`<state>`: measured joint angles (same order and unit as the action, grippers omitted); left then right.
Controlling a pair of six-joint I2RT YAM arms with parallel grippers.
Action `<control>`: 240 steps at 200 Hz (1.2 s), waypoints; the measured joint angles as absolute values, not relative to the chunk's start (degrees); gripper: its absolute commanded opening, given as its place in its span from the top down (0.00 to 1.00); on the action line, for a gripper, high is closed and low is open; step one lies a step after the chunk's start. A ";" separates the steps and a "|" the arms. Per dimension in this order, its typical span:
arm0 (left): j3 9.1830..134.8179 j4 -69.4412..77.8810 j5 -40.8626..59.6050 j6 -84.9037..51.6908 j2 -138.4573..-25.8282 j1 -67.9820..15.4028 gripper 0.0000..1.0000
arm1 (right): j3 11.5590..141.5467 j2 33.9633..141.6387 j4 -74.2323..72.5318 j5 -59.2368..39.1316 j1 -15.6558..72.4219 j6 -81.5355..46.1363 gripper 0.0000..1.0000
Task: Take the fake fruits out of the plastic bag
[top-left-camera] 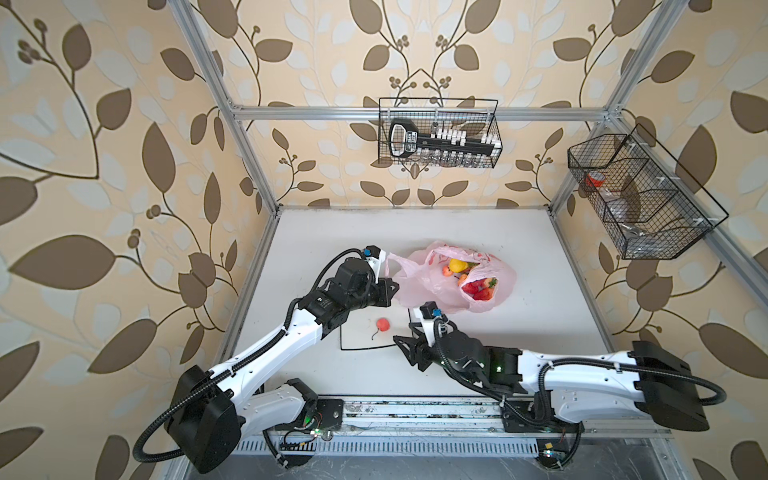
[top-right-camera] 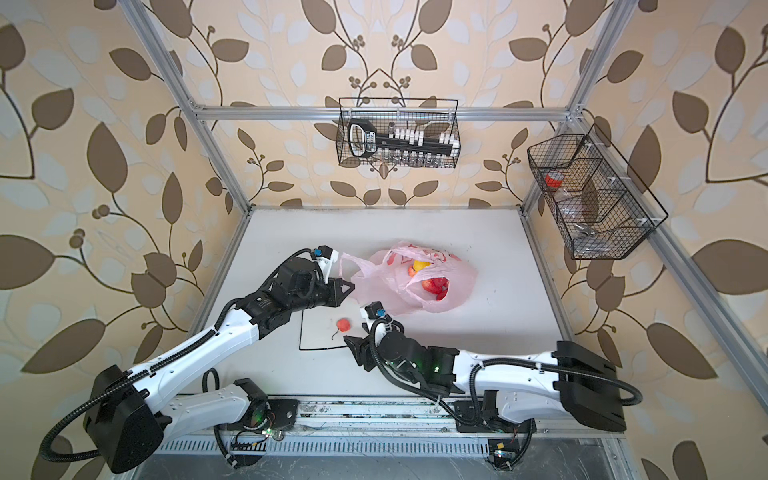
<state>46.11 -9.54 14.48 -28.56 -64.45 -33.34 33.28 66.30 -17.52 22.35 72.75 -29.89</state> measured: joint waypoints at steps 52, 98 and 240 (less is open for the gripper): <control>46.11 -9.43 15.51 -29.15 -64.10 -33.36 1.00 | 37.98 60.80 -11.90 27.90 72.73 -28.03 0.58; 43.64 -5.67 19.03 -32.51 -63.42 -34.52 1.00 | 48.53 66.70 -10.15 31.03 72.75 -28.34 0.65; 36.77 2.04 16.05 -40.42 -55.42 -45.82 1.00 | 47.57 71.33 13.50 43.33 55.94 -30.70 0.77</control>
